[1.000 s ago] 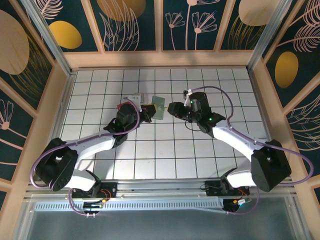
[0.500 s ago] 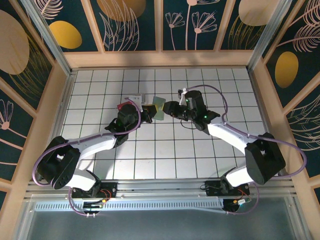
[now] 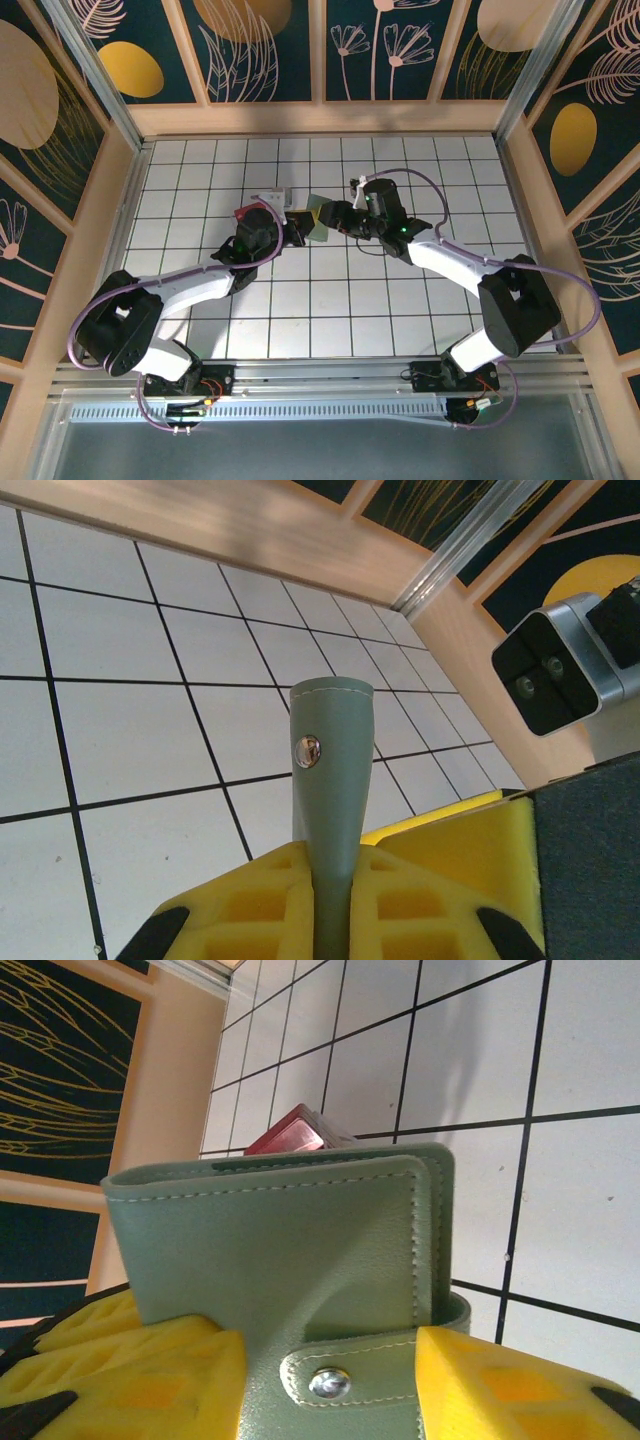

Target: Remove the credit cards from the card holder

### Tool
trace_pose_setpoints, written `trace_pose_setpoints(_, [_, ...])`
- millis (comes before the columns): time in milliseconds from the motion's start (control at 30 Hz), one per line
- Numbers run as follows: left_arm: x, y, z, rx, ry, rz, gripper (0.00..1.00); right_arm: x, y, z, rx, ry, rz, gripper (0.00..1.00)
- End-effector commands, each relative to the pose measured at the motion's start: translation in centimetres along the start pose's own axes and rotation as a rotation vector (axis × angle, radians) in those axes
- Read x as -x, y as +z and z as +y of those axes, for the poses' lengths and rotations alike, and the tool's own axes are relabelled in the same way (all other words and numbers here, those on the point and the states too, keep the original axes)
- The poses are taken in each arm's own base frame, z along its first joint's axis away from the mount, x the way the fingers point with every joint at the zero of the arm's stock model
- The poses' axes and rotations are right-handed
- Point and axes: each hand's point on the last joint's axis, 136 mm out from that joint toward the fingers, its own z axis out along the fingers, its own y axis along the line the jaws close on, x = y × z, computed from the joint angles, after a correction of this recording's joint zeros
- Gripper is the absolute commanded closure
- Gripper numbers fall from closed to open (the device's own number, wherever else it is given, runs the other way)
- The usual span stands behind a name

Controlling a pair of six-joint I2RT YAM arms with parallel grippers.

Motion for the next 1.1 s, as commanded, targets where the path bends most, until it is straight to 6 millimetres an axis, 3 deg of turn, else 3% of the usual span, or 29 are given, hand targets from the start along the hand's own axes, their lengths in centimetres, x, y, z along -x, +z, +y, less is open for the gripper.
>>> trace_pose_setpoints(0, [2.2,0.0,-2.5,-0.092,-0.008,-0.068,1.0,0.5,0.4,2.2,0.06,-0.023,-0.005,0.5])
trace_pose_setpoints(267, [3.1,-0.6,-3.0,-0.108,-0.007,-0.101,1.0,-0.5,1.3,-0.4,-0.028,0.013,0.025,0.61])
trace_pose_setpoints(467, [3.5,-0.9,-2.9,-0.098,-0.011,-0.12,1.0,-0.8,1.5,-1.2,-0.061,0.02,0.032,0.76])
trace_pose_setpoints(700, [3.4,-1.1,-2.1,-0.061,-0.019,-0.13,1.0,-0.9,1.1,-2.0,-0.093,0.023,0.015,0.87])
trace_pose_setpoints(1067, [3.8,-1.4,-1.1,-0.01,-0.049,-0.158,1.0,-0.9,0.1,-2.6,-0.111,0.025,-0.017,0.94])
